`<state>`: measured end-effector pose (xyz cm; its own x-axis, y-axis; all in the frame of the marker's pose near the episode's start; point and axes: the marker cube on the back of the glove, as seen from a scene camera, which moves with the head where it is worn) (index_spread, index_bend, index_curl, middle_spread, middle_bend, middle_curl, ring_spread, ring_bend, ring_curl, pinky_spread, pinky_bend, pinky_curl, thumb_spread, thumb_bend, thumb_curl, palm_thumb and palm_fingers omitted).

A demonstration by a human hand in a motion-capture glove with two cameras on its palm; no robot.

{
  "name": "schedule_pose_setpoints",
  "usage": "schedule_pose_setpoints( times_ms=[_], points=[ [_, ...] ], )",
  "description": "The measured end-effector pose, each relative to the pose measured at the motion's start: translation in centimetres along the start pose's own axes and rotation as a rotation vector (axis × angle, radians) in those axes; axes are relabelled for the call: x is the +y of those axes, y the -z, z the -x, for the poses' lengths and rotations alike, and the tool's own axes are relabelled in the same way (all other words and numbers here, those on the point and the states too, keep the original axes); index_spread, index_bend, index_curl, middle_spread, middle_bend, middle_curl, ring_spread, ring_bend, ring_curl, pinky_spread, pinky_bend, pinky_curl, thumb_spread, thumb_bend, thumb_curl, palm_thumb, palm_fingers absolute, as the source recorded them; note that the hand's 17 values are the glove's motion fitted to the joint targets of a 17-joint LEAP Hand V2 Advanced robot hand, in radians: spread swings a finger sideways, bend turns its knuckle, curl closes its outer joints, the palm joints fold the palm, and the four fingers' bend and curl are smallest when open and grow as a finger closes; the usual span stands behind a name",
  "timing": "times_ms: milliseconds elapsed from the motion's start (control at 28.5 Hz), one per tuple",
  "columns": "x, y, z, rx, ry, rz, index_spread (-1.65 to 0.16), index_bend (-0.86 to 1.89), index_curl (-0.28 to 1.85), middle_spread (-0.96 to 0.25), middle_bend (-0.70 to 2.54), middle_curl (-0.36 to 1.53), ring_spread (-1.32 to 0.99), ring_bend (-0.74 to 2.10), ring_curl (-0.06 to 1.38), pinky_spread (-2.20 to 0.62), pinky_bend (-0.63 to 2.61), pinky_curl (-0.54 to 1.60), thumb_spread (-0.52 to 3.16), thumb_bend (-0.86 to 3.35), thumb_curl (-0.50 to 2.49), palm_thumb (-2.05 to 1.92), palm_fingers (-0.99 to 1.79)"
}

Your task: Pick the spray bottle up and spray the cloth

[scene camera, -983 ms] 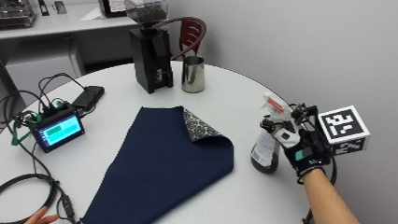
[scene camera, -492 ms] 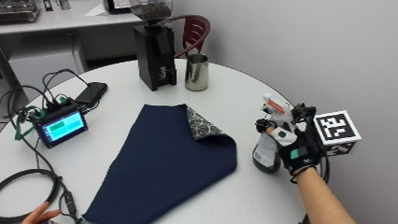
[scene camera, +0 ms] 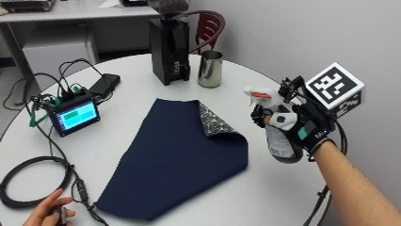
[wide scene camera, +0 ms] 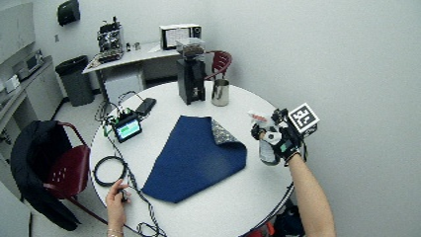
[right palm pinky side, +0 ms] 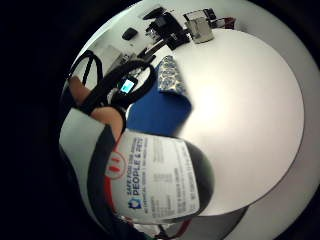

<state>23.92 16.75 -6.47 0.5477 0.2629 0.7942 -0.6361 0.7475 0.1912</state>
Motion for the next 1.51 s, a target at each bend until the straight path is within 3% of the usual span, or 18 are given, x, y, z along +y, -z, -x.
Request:
schedule_pose_setpoints(
  times_ms=[386, 737, 1018, 1334, 1510],
  points=[
    [-2.9, 1.6, 5.1, 0.286, -0.013, 0.177, -0.28, 0.19, 0.29, -0.13, 0.48, 0.49, -0.14, 0.57, 0.43, 0.00, 0.27, 0.36, 0.64, -0.04, 0.56, 1.03, 1.21],
    [-2.7, -4.4, 1.8, 0.221, -0.059, 0.279, -0.27, 0.17, 0.34, -0.13, 0.48, 0.49, -0.14, 0.58, 0.44, -0.02, 0.28, 0.37, 0.65, -0.03, 0.59, 1.01, 1.22],
    [-4.1, -2.5, 5.3, 0.223, -0.003, 0.201, -0.26, 0.16, 0.37, -0.13, 0.49, 0.50, -0.14, 0.58, 0.44, -0.03, 0.29, 0.37, 0.66, -0.03, 0.60, 1.00, 1.22],
    [-2.7, -5.6, 1.2, 0.177, -0.069, 0.265, -0.26, 0.16, 0.38, -0.13, 0.50, 0.51, -0.14, 0.59, 0.45, -0.04, 0.31, 0.38, 0.66, -0.03, 0.61, 1.01, 1.23],
    [-3.6, -3.6, 3.4, 0.200, -0.045, 0.220, -0.26, 0.16, 0.39, -0.13, 0.50, 0.51, -0.14, 0.59, 0.45, -0.04, 0.31, 0.38, 0.66, -0.03, 0.62, 1.01, 1.23]
  ],
)
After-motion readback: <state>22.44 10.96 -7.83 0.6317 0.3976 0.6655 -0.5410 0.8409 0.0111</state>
